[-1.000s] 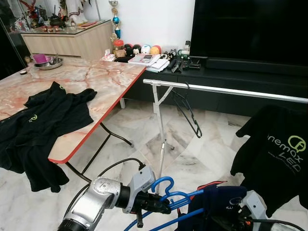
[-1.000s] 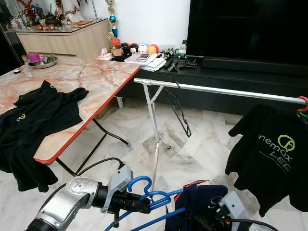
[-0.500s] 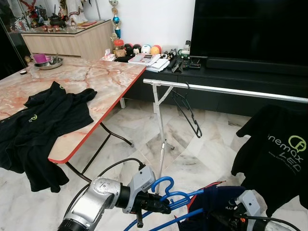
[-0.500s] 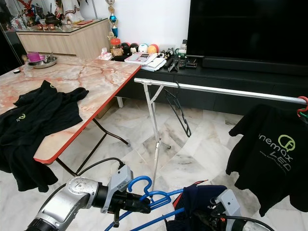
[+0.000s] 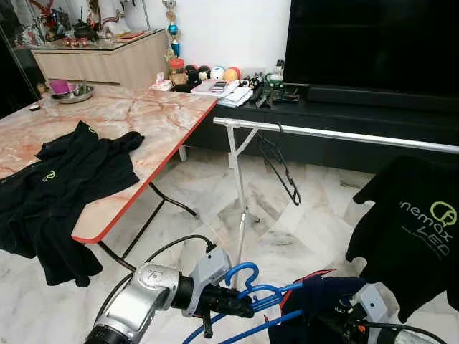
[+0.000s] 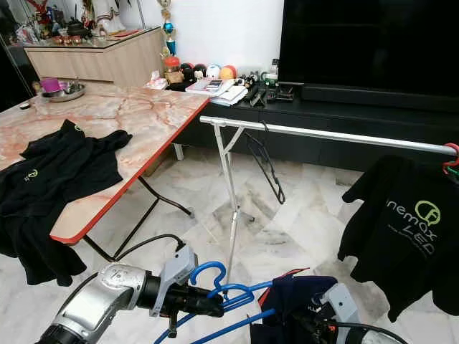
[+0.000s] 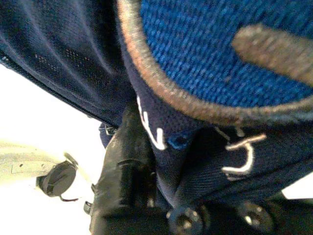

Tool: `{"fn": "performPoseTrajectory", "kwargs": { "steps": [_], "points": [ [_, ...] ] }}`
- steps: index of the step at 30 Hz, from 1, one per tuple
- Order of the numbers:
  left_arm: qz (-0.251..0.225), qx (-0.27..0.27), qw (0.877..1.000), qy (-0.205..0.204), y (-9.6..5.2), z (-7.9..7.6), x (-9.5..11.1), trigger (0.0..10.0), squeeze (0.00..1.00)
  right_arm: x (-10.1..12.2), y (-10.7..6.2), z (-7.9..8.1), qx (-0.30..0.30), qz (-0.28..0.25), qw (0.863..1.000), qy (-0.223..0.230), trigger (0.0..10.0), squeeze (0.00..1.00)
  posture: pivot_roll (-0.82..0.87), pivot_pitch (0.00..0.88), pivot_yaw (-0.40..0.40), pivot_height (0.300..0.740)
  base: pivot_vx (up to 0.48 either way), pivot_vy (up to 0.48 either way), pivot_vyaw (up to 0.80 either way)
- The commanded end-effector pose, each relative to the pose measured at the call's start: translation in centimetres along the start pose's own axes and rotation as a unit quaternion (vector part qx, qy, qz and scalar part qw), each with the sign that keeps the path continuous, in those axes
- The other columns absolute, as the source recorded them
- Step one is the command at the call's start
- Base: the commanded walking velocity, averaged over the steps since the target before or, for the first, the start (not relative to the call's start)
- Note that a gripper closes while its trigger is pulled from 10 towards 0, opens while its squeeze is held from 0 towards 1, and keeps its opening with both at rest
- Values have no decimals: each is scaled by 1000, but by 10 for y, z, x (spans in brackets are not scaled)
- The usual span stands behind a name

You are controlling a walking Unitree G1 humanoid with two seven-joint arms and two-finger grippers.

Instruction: Hang hanger

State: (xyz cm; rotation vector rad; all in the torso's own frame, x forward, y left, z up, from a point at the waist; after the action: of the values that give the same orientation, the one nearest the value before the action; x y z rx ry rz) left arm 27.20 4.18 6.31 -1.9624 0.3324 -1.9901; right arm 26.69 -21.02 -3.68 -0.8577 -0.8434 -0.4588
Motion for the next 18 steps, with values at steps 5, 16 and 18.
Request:
{"fn": "performPoseTrajectory", "kwargs": {
  "steps": [5, 16, 18],
  "points": [
    [-17, 9, 1000, 13, -4, 7, 10, 0, 0, 1, 2, 1, -1, -2, 1000, 2, 0, 0, 97, 0, 22, 740, 0, 0, 0],
    [-8, 9, 1000, 10, -7, 5, 4, 0, 0, 9, 1, -3, -2, -7, 1000, -4, 0, 0, 95, 0, 20, 740, 0, 0, 0],
    [-5, 11, 1000, 9, -8, 5, 3, 0, 0, 10, 1, -3, -1, -7, 1000, -6, 0, 0, 96, 0, 19, 740, 0, 0, 0]
  ]
}}
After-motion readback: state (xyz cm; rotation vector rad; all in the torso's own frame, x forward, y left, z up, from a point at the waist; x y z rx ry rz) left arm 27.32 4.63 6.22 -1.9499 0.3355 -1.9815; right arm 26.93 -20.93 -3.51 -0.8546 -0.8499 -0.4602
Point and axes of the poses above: a point about 5 cm out from each wrist's last joint towards the gripper, its own y axis pointing out of the wrist towards the gripper, its own x axis along the axis of the wrist's last joint, z = x × y, the point moved 6 cm from there along y, pointing out of the wrist towards the gripper, and after that the axes turned 13 degrees about y, right-handed, at the moved point
